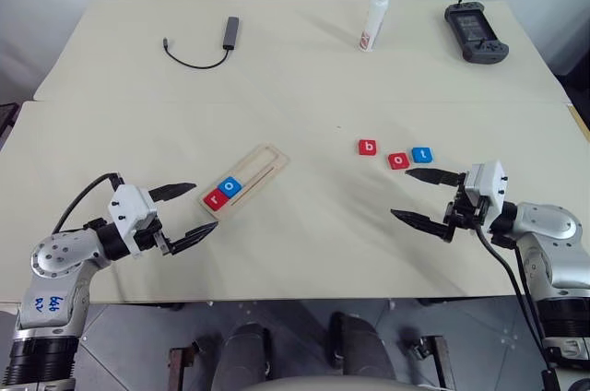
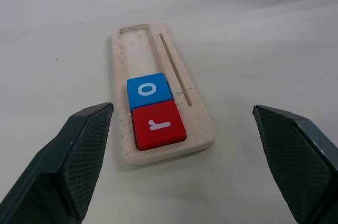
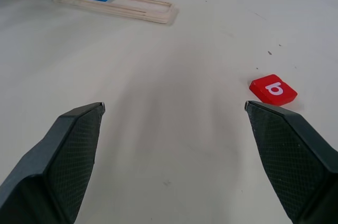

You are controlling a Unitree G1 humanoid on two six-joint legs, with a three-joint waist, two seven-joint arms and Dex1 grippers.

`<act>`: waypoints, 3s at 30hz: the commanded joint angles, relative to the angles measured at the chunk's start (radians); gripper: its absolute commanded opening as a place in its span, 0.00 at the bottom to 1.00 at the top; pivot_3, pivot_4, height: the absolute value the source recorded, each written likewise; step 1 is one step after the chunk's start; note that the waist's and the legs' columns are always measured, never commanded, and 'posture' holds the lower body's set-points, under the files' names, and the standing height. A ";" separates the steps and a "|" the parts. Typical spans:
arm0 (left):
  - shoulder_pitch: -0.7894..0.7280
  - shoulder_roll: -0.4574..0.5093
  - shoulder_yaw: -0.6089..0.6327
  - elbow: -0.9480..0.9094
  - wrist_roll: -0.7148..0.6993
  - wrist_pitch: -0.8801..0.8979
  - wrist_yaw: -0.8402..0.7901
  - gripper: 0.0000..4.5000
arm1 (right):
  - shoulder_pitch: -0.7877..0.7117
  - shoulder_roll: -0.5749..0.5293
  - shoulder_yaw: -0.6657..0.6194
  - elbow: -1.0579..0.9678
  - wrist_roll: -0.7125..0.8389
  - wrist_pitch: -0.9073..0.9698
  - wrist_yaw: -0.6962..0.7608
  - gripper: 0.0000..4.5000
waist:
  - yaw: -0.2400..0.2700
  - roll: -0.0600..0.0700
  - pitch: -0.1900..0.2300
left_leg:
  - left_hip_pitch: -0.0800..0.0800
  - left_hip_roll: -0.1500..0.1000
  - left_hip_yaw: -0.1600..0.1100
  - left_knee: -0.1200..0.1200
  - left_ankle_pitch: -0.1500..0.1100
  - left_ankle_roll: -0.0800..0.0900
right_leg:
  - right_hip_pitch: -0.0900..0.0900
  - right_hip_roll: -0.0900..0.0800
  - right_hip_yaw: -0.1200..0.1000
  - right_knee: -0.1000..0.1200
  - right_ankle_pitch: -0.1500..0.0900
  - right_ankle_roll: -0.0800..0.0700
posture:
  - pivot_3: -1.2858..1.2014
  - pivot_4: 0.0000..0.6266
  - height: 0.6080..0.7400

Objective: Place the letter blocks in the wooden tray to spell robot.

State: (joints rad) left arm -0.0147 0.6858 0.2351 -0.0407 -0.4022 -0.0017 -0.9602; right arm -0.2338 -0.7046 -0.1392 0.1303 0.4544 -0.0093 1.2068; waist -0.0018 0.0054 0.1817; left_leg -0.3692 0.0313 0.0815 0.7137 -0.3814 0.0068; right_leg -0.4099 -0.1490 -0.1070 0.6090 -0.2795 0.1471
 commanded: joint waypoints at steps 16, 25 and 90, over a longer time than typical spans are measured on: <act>0.286 -0.069 0.291 0.054 -0.070 -0.080 0.062 1.00 | -0.166 0.151 0.135 -0.210 0.102 0.123 0.042 0.99 | -0.014 0.000 0.000 | 0.001 0.001 0.000 0.000 0.000 0.000 | 0.000 0.000 0.000 0.000 0.000 0.000 | 0.52 0.24 1.00; 0.330 -0.133 0.254 -0.089 -0.120 0.006 0.116 1.00 | -0.168 0.157 0.153 -0.192 0.076 0.110 0.046 0.99 | 0.001 0.000 0.000 | 0.000 0.000 -0.001 0.001 -0.001 0.000 | 0.000 -0.001 0.000 0.000 0.000 0.000 | 0.52 0.24 1.00; 0.120 -0.210 -0.109 -0.229 0.156 0.450 0.496 0.81 | -0.141 0.176 0.154 -0.244 0.089 0.157 -0.040 1.00 | 0.001 0.005 -0.004 | 0.002 0.000 0.000 0.001 -0.001 0.000 | 0.001 0.000 0.001 0.002 0.000 0.000 | 0.52 0.24 1.00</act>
State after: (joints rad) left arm 0.0670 0.4723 0.1418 -0.3218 -0.2565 0.4214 -0.4537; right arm -0.3600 -0.5328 0.0283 -0.1044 0.5286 0.1553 1.1590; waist -0.0007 0.0100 0.1779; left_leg -0.3672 0.0315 0.0816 0.7148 -0.3826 0.0065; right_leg -0.4093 -0.1493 -0.1061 0.6110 -0.2795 0.1466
